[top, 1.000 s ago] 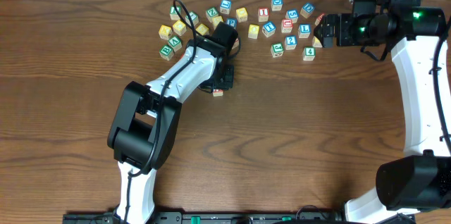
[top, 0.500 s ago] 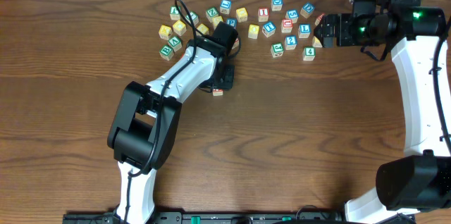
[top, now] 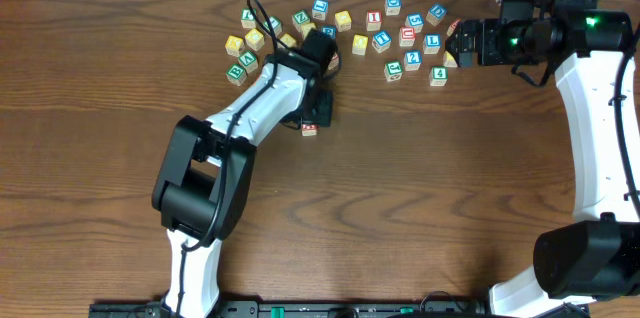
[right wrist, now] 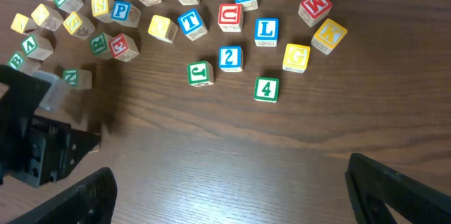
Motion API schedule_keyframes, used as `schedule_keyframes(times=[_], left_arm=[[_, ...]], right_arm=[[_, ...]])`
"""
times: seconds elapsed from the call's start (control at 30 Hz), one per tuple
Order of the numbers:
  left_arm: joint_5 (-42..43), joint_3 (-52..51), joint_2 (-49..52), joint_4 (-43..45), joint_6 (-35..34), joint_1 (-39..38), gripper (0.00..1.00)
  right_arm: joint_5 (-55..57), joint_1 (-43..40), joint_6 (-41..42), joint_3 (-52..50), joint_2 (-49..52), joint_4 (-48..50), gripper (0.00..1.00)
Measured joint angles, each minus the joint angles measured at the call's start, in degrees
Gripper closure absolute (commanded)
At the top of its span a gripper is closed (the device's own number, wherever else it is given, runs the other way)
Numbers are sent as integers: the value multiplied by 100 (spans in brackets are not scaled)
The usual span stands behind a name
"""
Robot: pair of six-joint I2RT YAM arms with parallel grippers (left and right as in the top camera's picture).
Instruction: Spell out AI2
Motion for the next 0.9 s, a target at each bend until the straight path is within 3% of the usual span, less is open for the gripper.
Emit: schedule_keyframes(times=[0.2,0.5,0.9], left_arm=[[-2,581,-227,-140,0,299,37],[-4,822,-1589,-195,0,715,37],[-212,822,-2155,-839,2,1672,37]], right_arm=[[0,0,0,0,0,-2,1],[-2,83,22,0,0,7,1],[389,1060,732,111,125,297,6]])
